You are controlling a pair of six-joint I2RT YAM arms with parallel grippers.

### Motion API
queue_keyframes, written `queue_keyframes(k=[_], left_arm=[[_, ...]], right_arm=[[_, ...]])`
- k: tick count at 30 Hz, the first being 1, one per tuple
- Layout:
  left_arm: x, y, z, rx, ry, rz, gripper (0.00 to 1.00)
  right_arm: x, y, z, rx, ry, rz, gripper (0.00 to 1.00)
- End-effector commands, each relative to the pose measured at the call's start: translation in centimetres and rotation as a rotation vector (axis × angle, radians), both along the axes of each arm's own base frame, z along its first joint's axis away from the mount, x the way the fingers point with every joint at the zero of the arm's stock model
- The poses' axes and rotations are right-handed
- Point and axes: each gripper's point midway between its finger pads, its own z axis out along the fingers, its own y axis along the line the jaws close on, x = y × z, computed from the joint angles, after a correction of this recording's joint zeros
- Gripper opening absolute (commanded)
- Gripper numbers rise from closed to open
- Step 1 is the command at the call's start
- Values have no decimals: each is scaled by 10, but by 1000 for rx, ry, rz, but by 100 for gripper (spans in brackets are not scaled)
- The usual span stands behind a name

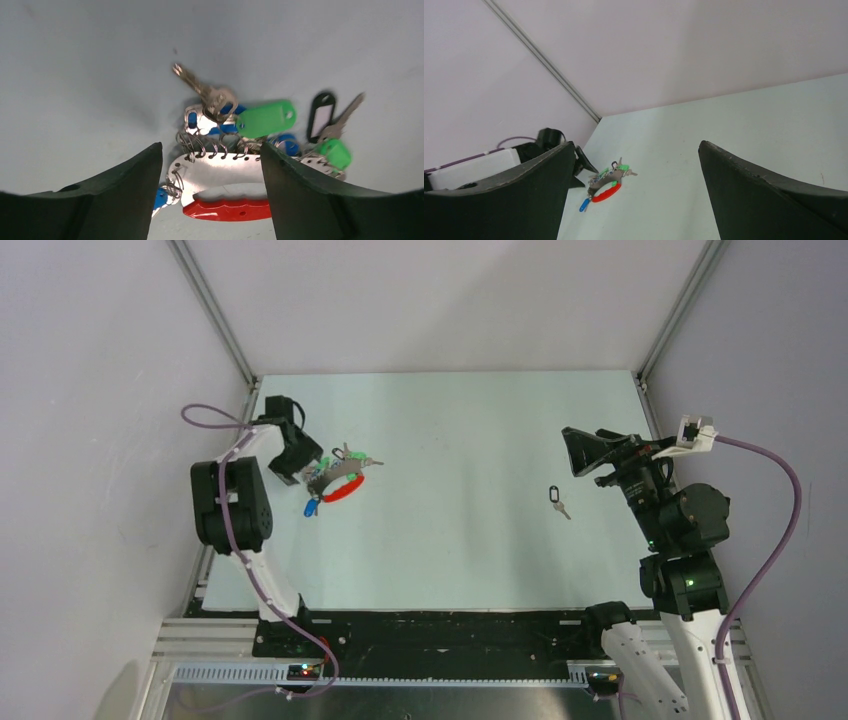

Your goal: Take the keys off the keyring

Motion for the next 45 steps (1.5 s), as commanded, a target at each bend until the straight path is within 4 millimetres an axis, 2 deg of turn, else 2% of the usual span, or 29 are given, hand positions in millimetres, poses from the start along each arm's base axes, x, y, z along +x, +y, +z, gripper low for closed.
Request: queue_keyframes(k=[1,2,3,4,5,7,10,13,14,17,19,21,22,23,27,28,32,36,38,41,45], left_arm=[[-17,-57,-28,-230,77,-31,74],[-22,-62,-31,-246,89,-37,70],[-24,-68,-32,-252,94,-50,54],[-28,-71,-34,-260,98,-60,44],[-30,-76,-34,-263,98,-77,19],[-36,-83,-34,-291,97,-87,3],[-45,-87,-26,-273,74,-107,0],[-57,-110,-13,-211,45,-179,0],[-57,-115,0,-204,9,-197,0],[-65,-139,21,-167,-47,-280,0],[-65,-146,44,-128,-116,-327,0],[-65,-151,76,-67,-212,-391,0],[-65,-149,83,-32,-234,-404,0],[-67,-153,98,-4,-273,-455,0],[-71,-162,129,48,-351,-613,0],[-73,-166,133,53,-363,-673,0],[-78,-183,174,56,-479,-855,0],[-86,-200,208,51,-582,-989,0],[-91,-207,223,39,-626,-1033,0],[-100,-223,242,24,-686,-1121,0],[-117,-238,271,76,-793,-1255,0]], right_arm=[[-14,-2,34,16,-88,6,99],[-15,-3,33,13,-86,1,100],[-17,-3,34,13,-91,0,99],[-18,-4,34,11,-92,-5,99],[-19,-4,35,11,-95,-6,99],[-20,-6,34,8,-93,-13,99],[-20,-6,34,5,-95,-18,99],[-18,-6,35,3,-95,-17,99],[-17,-5,33,3,-90,-16,99],[-13,-2,31,2,-80,-3,99],[-7,3,27,-2,-60,19,99],[0,9,19,-5,-26,48,99],[7,13,13,-8,0,62,99],[9,19,9,-8,16,95,99],[30,47,-18,-9,133,230,95],[29,56,-22,-15,144,270,94],[40,84,-48,-86,196,353,93],[35,117,-62,-199,166,439,93],[26,138,-68,-259,137,505,92],[23,154,-76,-322,107,541,93],[22,169,-84,-322,116,588,99]])
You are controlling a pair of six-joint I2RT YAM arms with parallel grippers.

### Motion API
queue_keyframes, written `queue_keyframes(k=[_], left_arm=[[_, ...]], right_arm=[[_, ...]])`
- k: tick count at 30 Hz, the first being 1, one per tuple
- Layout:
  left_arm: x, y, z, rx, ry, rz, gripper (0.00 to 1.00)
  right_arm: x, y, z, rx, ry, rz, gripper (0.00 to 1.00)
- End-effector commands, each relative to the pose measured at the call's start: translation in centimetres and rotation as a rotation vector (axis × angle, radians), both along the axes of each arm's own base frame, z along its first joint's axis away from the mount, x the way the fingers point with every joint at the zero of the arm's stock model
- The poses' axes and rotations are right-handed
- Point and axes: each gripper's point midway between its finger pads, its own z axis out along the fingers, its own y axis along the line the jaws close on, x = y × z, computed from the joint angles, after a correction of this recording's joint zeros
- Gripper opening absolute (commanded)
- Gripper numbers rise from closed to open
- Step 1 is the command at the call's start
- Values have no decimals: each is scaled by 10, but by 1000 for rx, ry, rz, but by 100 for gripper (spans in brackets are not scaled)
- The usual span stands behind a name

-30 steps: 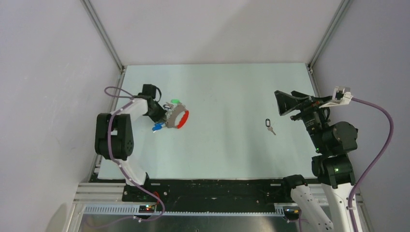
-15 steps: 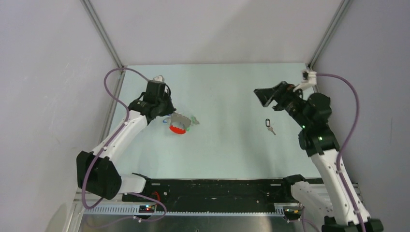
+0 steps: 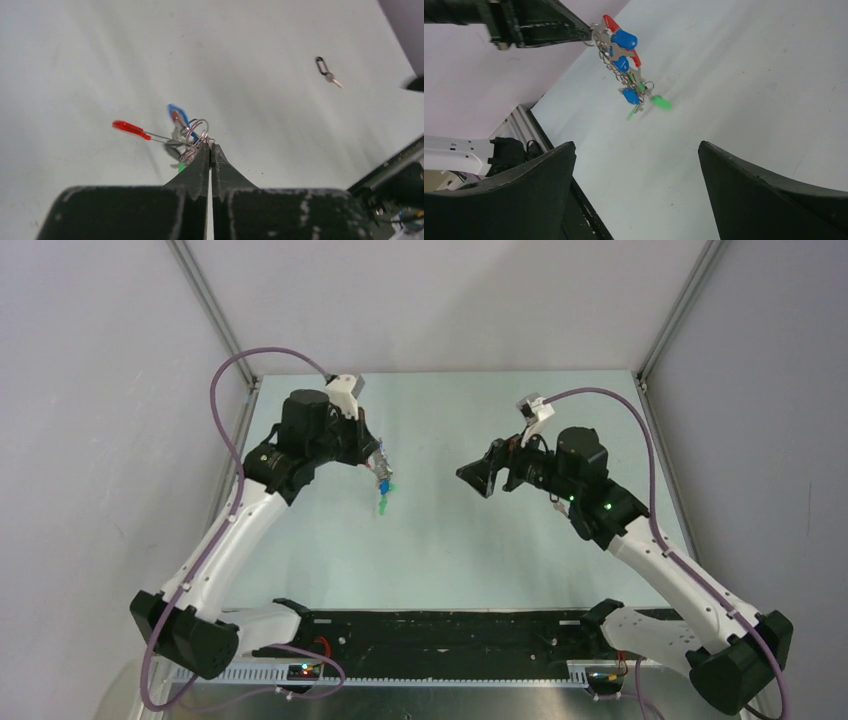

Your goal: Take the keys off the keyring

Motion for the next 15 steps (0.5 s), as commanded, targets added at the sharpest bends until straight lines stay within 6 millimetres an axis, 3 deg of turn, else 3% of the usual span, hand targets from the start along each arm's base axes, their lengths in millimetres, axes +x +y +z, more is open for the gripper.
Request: queue_keyframes(k=[1,5,9,15], left_arm=[[-23,-26,66,-20,-248,-229,0],[-43,-37,85,-31,-387,-364,0],[-69,-49,95,-30,-570,-501,0],[-93,-49,96,-26,-844,-563,0]], right_arm=[[7,12,16,13,-96,35,99],[4,22,18,59,-108,95,99],[-7,27,27,50,-247,181,99],[-23,34,26,-66,-516,319,79]])
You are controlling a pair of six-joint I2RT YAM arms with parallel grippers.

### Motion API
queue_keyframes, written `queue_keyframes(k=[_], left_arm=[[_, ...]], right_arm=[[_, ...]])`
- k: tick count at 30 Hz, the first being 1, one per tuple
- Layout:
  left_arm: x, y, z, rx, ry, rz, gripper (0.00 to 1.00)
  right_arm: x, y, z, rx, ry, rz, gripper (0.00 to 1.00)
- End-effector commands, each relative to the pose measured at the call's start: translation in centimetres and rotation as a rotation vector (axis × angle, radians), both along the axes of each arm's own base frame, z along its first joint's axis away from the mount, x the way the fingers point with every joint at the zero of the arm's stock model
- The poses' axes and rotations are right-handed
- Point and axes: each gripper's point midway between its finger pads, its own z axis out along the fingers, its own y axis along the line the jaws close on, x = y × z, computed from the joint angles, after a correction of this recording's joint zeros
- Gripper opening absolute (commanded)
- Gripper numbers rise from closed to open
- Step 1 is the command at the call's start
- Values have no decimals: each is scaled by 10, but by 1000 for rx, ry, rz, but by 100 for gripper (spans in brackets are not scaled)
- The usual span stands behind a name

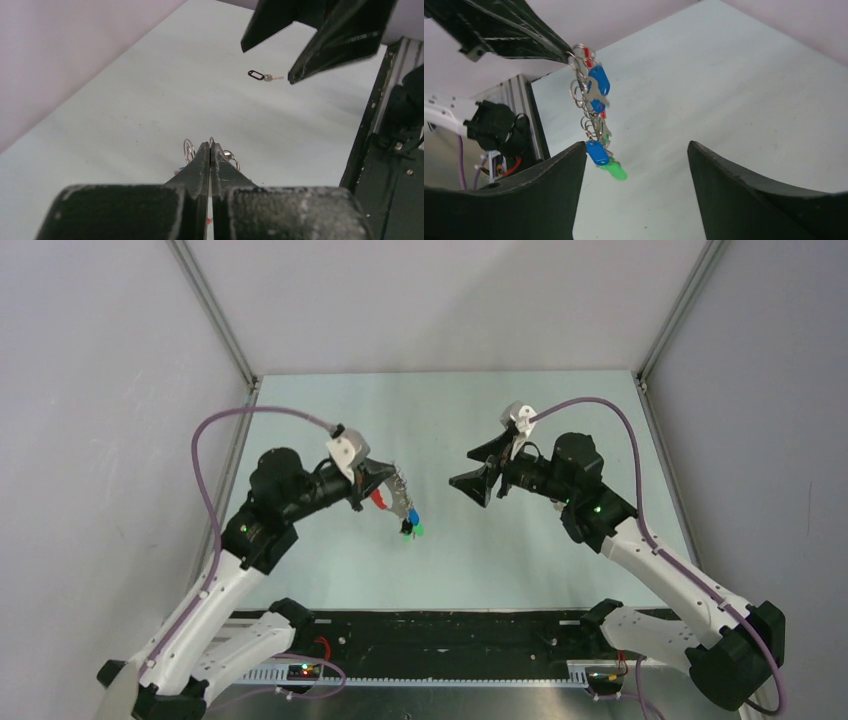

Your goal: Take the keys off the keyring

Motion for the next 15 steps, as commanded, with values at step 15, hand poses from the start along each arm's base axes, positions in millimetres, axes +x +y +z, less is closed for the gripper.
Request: queue_keyframes(k=[15], left_arm=[[-65,-32,-3,57,-544,-512,0]], right_arm=[[-27,36,4,-61,-383,316,68]])
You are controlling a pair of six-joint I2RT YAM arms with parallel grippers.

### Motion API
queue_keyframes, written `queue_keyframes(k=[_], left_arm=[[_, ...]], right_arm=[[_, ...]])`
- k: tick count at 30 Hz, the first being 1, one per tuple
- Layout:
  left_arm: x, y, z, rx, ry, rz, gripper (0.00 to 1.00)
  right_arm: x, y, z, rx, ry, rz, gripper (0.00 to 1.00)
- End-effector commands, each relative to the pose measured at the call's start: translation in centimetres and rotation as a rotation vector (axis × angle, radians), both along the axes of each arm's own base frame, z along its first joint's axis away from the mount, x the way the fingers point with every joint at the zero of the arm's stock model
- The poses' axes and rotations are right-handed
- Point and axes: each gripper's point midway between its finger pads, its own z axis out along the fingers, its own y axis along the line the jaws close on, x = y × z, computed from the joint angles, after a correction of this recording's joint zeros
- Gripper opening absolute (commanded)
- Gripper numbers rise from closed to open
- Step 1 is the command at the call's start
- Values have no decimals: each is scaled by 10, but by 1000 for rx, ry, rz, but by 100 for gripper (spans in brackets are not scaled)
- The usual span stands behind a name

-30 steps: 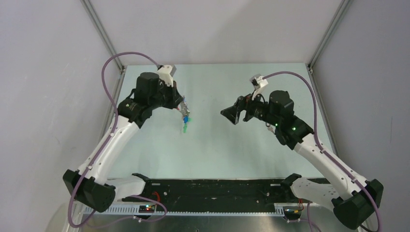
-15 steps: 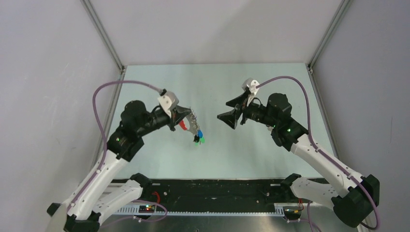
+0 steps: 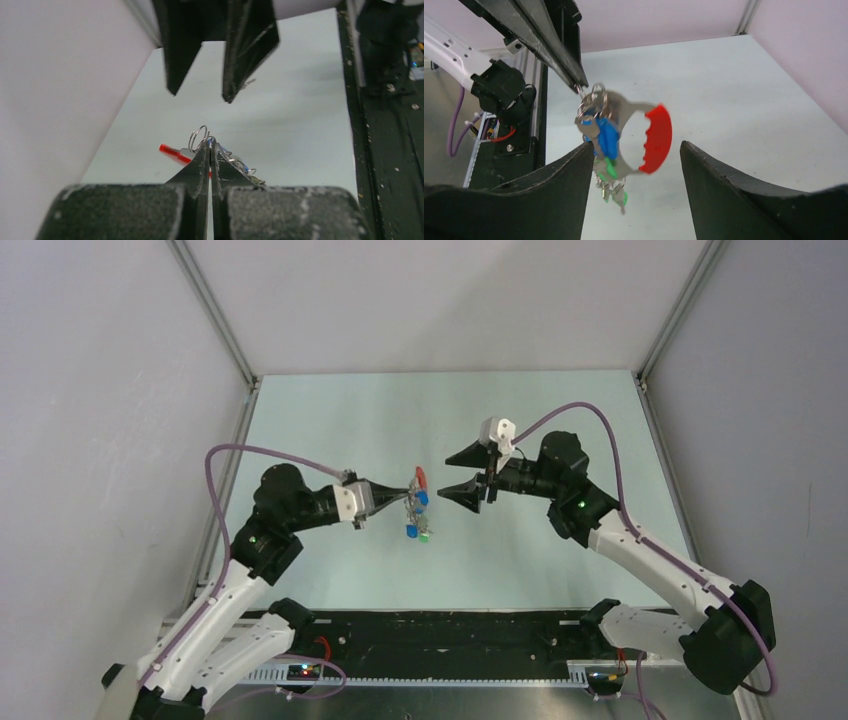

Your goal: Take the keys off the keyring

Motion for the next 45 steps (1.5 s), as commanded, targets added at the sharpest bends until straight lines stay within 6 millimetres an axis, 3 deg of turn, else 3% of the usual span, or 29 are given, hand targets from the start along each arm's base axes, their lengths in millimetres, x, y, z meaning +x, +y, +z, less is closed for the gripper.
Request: queue_keyframes(k=[1,7,12,20,34,45], left_arm=[[-25,-10,2,12,-178,-183,0],[-34,-14,-7,19,-166,-250,0],[-31,-13,-7,22,-178,-234,0],[-32,-14,-10,27,-185,-251,0],[-44,-15,-11,21,-231,-312,0],[-57,-17,-12,13,-228,-399,0]], right_arm=[[-9,9,-7,-41,-103,70,68],[-15,16,-29,-126,-179,106,64],[-23,18,-37,-127,-182,134,57],[-18,18,-45,-140,-194,114,54],[-9,4,-27,-116,-262,56,60],[-7,12,-13,-79,-382,96,63]])
